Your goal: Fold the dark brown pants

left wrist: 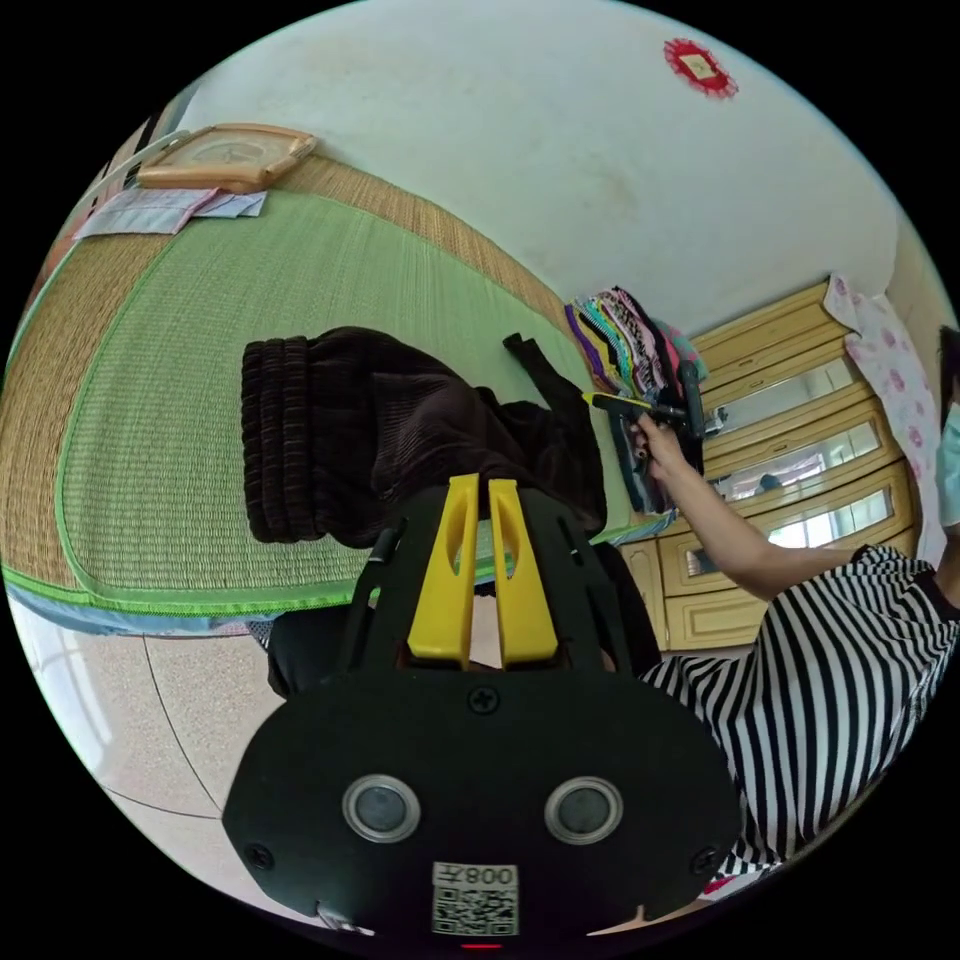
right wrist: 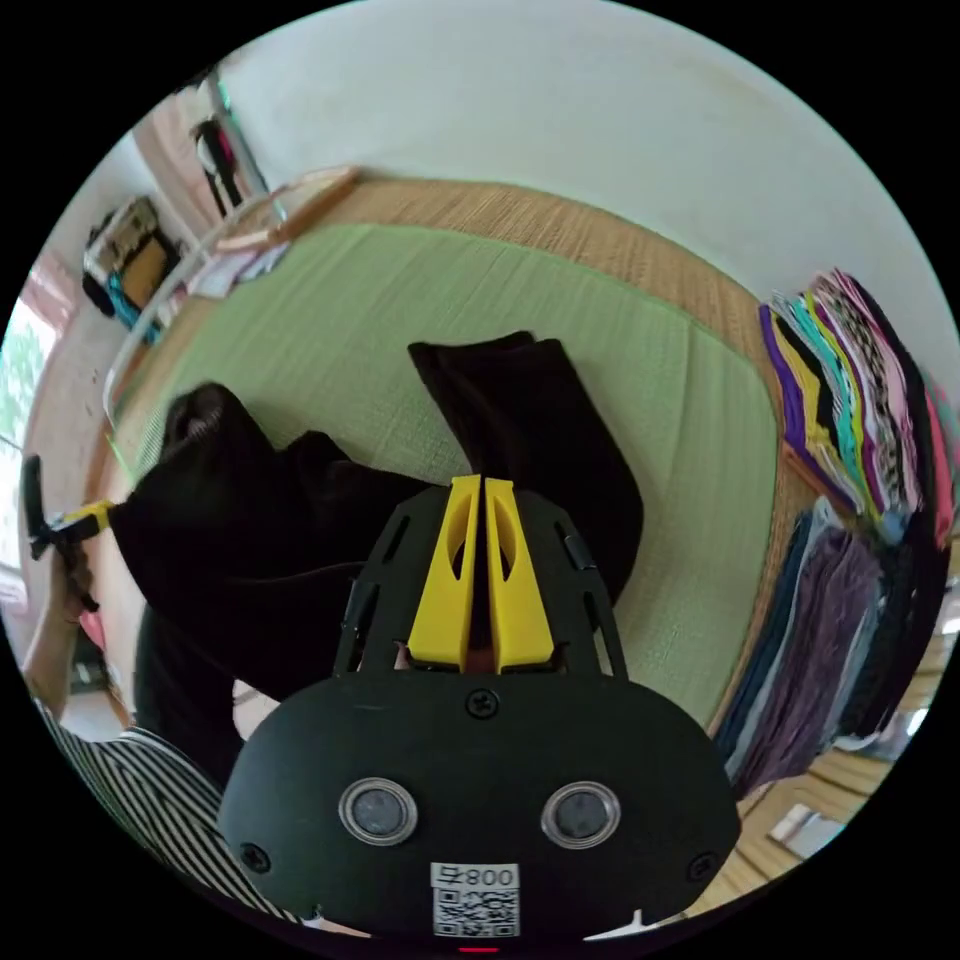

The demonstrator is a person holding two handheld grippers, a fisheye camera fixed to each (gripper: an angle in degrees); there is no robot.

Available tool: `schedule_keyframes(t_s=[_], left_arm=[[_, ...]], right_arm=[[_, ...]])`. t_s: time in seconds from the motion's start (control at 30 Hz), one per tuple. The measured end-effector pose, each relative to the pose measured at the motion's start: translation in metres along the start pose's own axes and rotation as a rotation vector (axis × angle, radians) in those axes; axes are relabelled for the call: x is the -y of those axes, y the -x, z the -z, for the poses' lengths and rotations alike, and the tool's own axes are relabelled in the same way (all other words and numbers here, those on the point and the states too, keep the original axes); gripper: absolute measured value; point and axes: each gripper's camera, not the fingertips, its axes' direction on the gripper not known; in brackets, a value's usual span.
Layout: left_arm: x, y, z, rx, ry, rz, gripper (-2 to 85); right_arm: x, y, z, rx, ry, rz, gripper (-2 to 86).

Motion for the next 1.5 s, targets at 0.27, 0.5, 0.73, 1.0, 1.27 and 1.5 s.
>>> schedule_keyframes(t_s=[0.27, 0.5, 0.73, 1.0, 1.27, 1.5], left_arm=[[0.019, -0.029, 0.059, -0.001, -0.188, -0.085, 0.9], [0.061, -0.06, 0.117, 0.053, -0.368, -0.207, 0.7], [0.184, -0.081, 0.118, 0.159, -0.332, -0.246, 0.6], [0.239, -0.037, 0.073, 0.169, -0.286, 0.017, 0.3], [0.168, 0.02, -0.005, 0.195, 0.183, 0.153, 0.7], [0.159, 0.018, -0.022, 0.524, 0.356, 0.073, 0.1]], right_arm=[[-0.133, -0.122, 0.096, 0.312, -0.315, -0.411, -0.3], [-0.217, -0.157, 0.133, 0.505, -0.563, -0.541, -0.3], [-0.188, -0.185, 0.151, 0.589, -0.722, -0.568, -0.2], [-0.036, -0.205, 0.123, 0.344, -0.448, -0.61, -0.1], [-0.035, -0.082, 0.008, 0.35, -0.065, -0.277, -0.4], [-0.055, 0.019, -0.052, 0.151, 0.277, -0.073, -0.4]])
